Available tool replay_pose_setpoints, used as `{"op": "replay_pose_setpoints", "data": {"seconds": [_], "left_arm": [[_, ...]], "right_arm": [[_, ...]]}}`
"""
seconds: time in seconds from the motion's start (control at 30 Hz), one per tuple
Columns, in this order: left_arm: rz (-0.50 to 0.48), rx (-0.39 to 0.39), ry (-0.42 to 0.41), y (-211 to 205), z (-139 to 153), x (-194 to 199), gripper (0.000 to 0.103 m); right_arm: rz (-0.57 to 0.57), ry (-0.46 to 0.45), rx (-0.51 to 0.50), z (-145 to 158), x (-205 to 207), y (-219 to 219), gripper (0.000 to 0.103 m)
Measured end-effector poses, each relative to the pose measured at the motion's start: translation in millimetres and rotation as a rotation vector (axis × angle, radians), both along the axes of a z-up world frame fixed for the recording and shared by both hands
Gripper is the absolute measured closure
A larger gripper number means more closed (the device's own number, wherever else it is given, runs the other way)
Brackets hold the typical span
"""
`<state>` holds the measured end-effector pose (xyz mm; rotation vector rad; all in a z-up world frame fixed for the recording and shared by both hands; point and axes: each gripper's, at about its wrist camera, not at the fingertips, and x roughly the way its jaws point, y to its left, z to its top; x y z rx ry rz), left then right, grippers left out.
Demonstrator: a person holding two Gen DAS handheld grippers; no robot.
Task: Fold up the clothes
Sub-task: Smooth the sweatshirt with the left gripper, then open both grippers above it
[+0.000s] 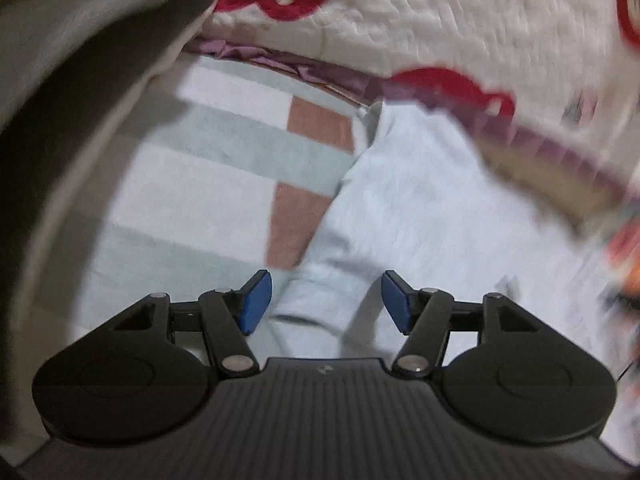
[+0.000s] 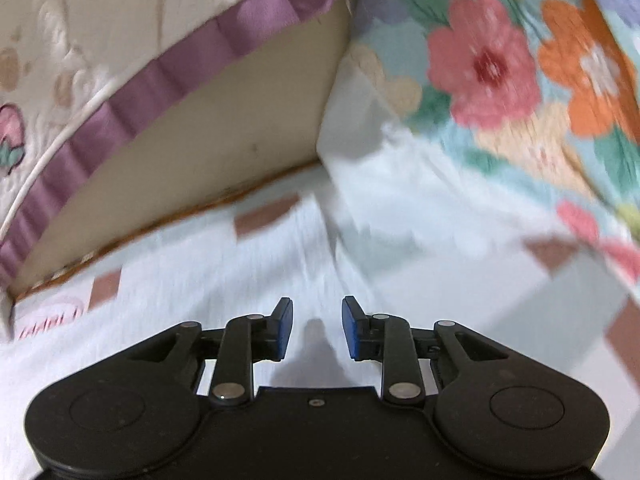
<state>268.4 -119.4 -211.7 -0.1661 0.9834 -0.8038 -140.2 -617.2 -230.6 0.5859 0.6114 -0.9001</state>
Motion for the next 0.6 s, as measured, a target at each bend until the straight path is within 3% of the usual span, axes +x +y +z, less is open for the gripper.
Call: {"op": "replay_pose_setpoints", "data": {"seconds": [0.07, 0.13, 0.2, 0.23, 0.3, 0.43, 0.5, 0.6], "left_arm": [[0.014, -0.062, 0.037, 2.4, -2.3, 6.7, 0.045], [0.002, -0.048, 0.01, -1.7, -4.5, 6.0, 0.052], [-0.01, -0.032, -0.017, -5.9, -6.4, 5.3, 0.091], [-0.009, 0.001, -0.034, -8.8, -4.2, 3.8, 0.095], [-0.008, 0.068, -0.07, -14.7, 0.4, 0.5, 0.096], [-0.03, 0.249, -0.276, -27.6, 13.5, -22.0, 0.094], [-0.006, 0.34, -0.336, -34.2, 8.9, -27.1, 0.094], [0.026, 0.424, -0.381, -31.6, 11.6, -27.4, 0.083]], "right_arm": [[0.018, 0.01, 0.017, -4.7, -6.9, 11.9, 0.072], [0.057, 0.023, 0.024, -4.6, -8.1, 22.2, 0.072], [0.105, 0.036, 0.026, -2.3, -6.8, 31.9, 0.071], [0.129, 0.043, 0.027, -1.2, -6.2, 36.7, 0.071], [0.178, 0.056, 0.029, 1.0, -4.9, 46.3, 0.068], [0.227, 0.093, 0.032, -0.3, -0.9, 58.8, 0.067], [0.241, 0.125, 0.028, -5.3, -0.1, 62.7, 0.067], [0.248, 0.131, 0.01, -6.7, -3.5, 67.4, 0.066]]}}
